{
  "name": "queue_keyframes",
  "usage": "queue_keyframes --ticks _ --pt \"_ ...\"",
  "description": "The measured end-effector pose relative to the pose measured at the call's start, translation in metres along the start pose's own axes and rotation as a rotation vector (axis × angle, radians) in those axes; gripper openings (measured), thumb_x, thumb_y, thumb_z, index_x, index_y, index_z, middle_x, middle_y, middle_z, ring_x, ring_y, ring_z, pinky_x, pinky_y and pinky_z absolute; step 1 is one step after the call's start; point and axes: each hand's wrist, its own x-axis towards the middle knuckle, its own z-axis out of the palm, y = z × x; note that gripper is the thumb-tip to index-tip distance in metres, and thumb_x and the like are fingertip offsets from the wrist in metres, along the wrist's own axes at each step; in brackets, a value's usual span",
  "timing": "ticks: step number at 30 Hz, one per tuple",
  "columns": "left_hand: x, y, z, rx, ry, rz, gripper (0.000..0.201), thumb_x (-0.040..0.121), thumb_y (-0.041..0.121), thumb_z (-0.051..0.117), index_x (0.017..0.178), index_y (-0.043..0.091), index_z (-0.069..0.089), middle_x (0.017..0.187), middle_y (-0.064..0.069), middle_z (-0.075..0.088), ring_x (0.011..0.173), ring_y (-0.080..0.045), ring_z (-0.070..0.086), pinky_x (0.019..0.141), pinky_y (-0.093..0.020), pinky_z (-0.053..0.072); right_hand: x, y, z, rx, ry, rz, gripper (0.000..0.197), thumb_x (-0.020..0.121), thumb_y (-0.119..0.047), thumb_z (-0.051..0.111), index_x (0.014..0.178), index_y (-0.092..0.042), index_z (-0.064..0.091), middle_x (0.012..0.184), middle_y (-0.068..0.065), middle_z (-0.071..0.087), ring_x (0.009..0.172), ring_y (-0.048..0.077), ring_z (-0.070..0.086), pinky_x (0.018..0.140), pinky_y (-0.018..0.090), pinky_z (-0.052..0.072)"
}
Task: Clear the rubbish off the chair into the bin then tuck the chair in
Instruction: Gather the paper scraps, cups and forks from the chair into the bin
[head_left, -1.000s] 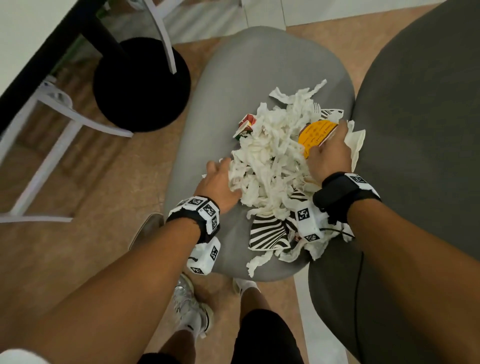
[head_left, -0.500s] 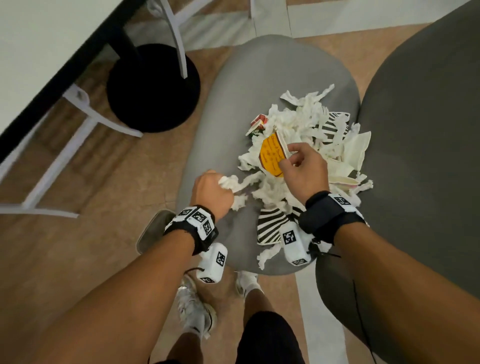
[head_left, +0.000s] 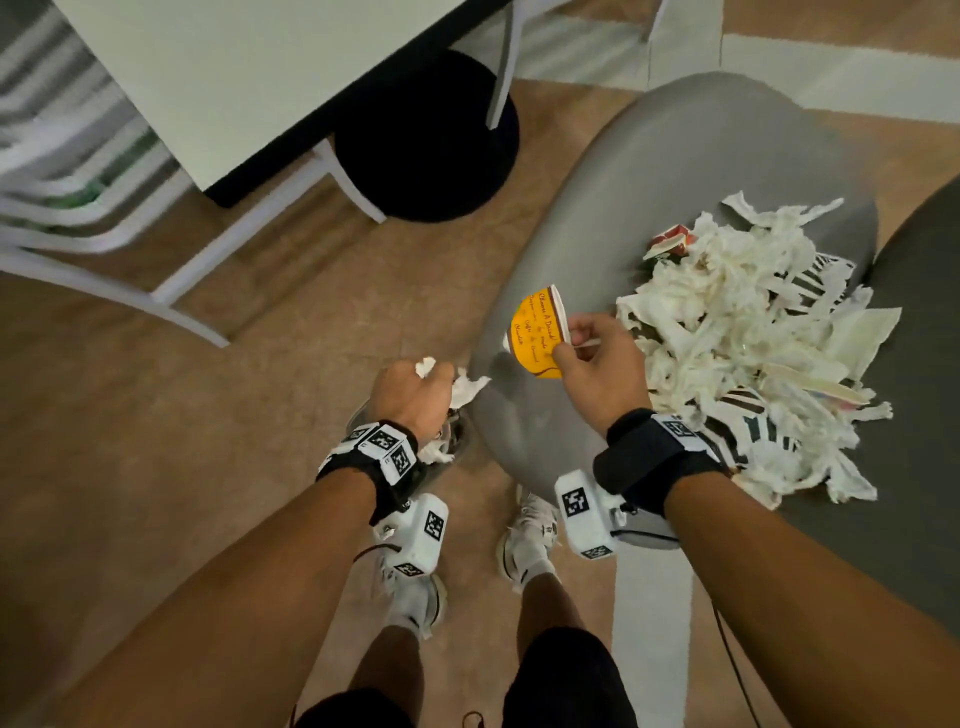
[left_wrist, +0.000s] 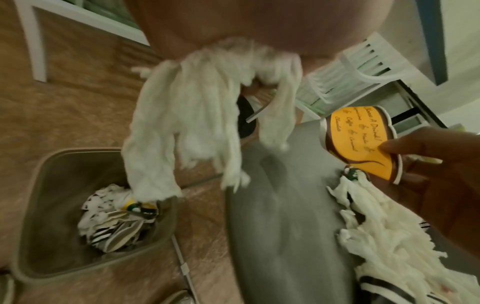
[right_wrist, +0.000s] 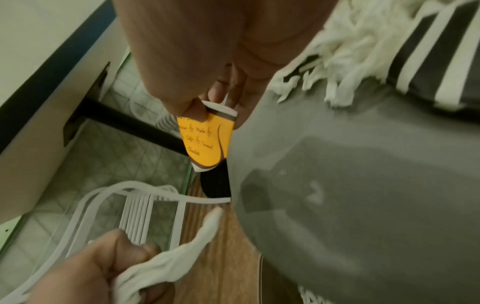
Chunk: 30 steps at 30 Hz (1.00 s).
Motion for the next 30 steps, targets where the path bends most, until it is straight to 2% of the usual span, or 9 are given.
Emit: queue_keyframes --ticks 3,5,7,10,14,17,20,25,30 --pt "0.004 -0.022 -0.02 -0.019 0.081 -0.059 0.03 0.083 0.033 0.054 0.066 0.009 0.06 0.068 -0.006 0.062 0.073 -0.034 0.058 0.066 -0.035 0.044 -0.012 -0.002 0.036 0.025 -0.086 0.018 0.019 0.081 -0.01 0.065 0.095 -0.023 0.061 0.083 -0.006 0.059 0.07 0.012 0.06 0.074 0.032 0.055" --pt "0.008 -0.036 -0.027 -0.04 0.059 -0.092 0.029 0.089 0.025 0.052 0.065 0.009 0.053 0.065 -0.006 0.056 0.072 -0.032 0.052 0.064 -0.032 0.036 -0.02 -0.003 0.057 0.026 -0.107 0.012 0.023 0.08 -0.013 0.065 0.089 -0.032 0.057 0.083 -0.007 0.06 0.07 0.014 0.062 0.074 0.033 0.056" --pt "0.016 -0.053 -0.028 -0.089 -0.014 -0.115 0.023 0.083 0.034 0.05 0.076 0.013 0.055 0.077 -0.008 0.06 0.079 -0.032 0.056 0.065 -0.033 0.041 -0.026 -0.004 0.076 0.029 -0.135 0.023 0.025 0.084 -0.008 0.066 0.089 -0.031 0.057 0.085 -0.007 0.061 0.07 0.013 0.062 0.073 0.032 0.057" --pt "0.035 -0.085 -0.023 -0.106 -0.124 -0.153 0.052 0.061 0.05 0.043 0.104 0.025 0.059 0.109 -0.009 0.066 0.104 -0.035 0.061 0.091 -0.047 0.05 -0.033 -0.001 0.1 0.045 -0.188 0.051 0.019 0.086 -0.01 0.066 0.096 -0.024 0.059 0.088 -0.008 0.064 0.077 0.015 0.066 0.076 0.034 0.058" --pt "0.042 -0.103 -0.022 -0.134 -0.261 -0.161 0.048 0.085 0.02 0.051 0.132 0.025 0.055 0.122 -0.003 0.062 0.11 -0.026 0.059 0.097 -0.036 0.047 -0.04 0.006 0.121 0.003 -0.205 0.075 0.02 0.086 -0.012 0.067 0.103 -0.02 0.061 0.092 -0.007 0.068 0.084 0.013 0.067 0.083 0.036 0.059" --pt "0.044 -0.118 -0.024 -0.135 -0.28 -0.146 0.049 0.088 0.013 0.05 0.135 0.024 0.058 0.135 -0.002 0.058 0.119 -0.024 0.057 0.102 -0.031 0.044 -0.045 0.008 0.129 -0.024 -0.235 0.078 0.022 0.087 -0.012 0.068 0.101 -0.026 0.058 0.089 -0.01 0.065 0.081 0.01 0.065 0.085 0.035 0.057" --pt "0.05 -0.131 -0.03 -0.005 -0.264 -0.129 0.044 0.094 0.006 0.045 0.134 0.014 0.06 0.14 -0.008 0.057 0.126 -0.024 0.053 0.092 -0.019 0.037 -0.05 0.018 0.143 -0.068 -0.251 0.099 0.022 0.086 -0.014 0.068 0.1 -0.027 0.058 0.088 -0.01 0.067 0.084 0.012 0.067 0.086 0.04 0.057" --pt "0.055 -0.152 -0.047 0.137 -0.166 -0.128 0.036 0.093 0.01 0.048 0.123 0.015 0.066 0.136 -0.008 0.061 0.126 -0.029 0.055 0.105 -0.033 0.043 -0.06 0.031 0.17 -0.254 -0.434 0.152 0.034 0.084 -0.027 0.073 0.113 -0.023 0.054 0.103 -0.003 0.07 0.095 0.019 0.067 0.091 0.042 0.054" --pt "0.057 -0.143 -0.063 0.186 -0.1 -0.072 0.026 0.096 0.015 0.048 0.114 0.012 0.068 0.124 -0.01 0.067 0.115 -0.031 0.06 0.091 -0.029 0.044 -0.061 0.027 0.171 -0.376 -0.653 0.168 0.034 0.085 -0.027 0.069 0.118 -0.019 0.061 0.107 0.001 0.072 0.106 0.022 0.066 0.099 0.039 0.051"
